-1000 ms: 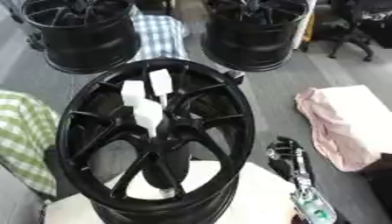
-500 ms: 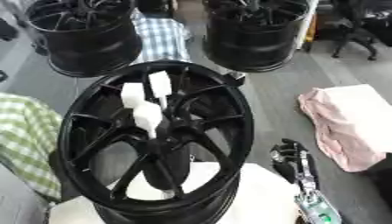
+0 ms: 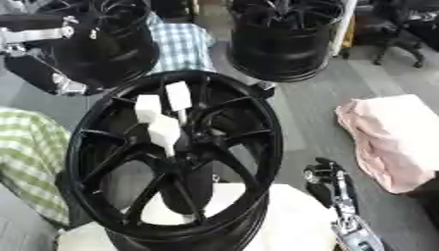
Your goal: Pull the pin out of the wheel hub.
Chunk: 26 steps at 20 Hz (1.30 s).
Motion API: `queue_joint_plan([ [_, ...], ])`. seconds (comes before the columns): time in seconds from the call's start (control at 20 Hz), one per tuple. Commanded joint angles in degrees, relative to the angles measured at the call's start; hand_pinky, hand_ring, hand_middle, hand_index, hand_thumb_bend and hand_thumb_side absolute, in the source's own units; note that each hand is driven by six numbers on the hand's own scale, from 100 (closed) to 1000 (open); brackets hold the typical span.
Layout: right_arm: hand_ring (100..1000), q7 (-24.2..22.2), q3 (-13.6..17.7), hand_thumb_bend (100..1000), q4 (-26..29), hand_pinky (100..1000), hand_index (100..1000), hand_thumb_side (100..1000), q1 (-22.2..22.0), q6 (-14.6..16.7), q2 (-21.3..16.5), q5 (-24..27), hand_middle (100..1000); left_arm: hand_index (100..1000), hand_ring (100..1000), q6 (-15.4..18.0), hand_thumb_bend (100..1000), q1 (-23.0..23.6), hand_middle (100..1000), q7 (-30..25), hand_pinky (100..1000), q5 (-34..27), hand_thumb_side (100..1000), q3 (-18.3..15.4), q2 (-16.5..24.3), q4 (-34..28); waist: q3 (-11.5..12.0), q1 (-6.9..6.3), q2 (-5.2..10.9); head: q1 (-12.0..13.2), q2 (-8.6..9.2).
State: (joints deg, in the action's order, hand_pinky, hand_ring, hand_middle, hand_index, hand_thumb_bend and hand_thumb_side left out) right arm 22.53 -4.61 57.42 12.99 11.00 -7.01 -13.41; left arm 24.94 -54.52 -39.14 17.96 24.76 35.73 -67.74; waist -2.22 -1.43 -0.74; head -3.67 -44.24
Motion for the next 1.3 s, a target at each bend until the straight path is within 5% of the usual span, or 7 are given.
queue_joint_plan([
  [0.05,687,-0.3,-0.2,100,0.5,733,776,312,0.6,0.1,-0.7,-0.3,638,879,770,14.6,415,-2.2,775,-12.8,823,3.0,482,1.3,-1.5,2.3,-0.2,-0.04,0.74,0.4,0.12],
  [0.6,686,-0.4,-0.4,100,0.6,732,775,321,0.9,0.3,-0.5,-0.3,641,876,759,18.8,391,-2.9,760,-12.8,812,8.3,447,2.4,-4.8,7.2,-0.8,-0.15,0.58,0.9,0.12],
  [1.3,685,-0.1,-0.4,100,0.5,731,775,323,0.9,0.2,-0.5,-0.3,641,824,691,22.3,369,-2.2,680,-12.8,771,12.0,430,4.3,-4.1,9.5,-0.8,-0.34,0.67,0.9,0.12],
])
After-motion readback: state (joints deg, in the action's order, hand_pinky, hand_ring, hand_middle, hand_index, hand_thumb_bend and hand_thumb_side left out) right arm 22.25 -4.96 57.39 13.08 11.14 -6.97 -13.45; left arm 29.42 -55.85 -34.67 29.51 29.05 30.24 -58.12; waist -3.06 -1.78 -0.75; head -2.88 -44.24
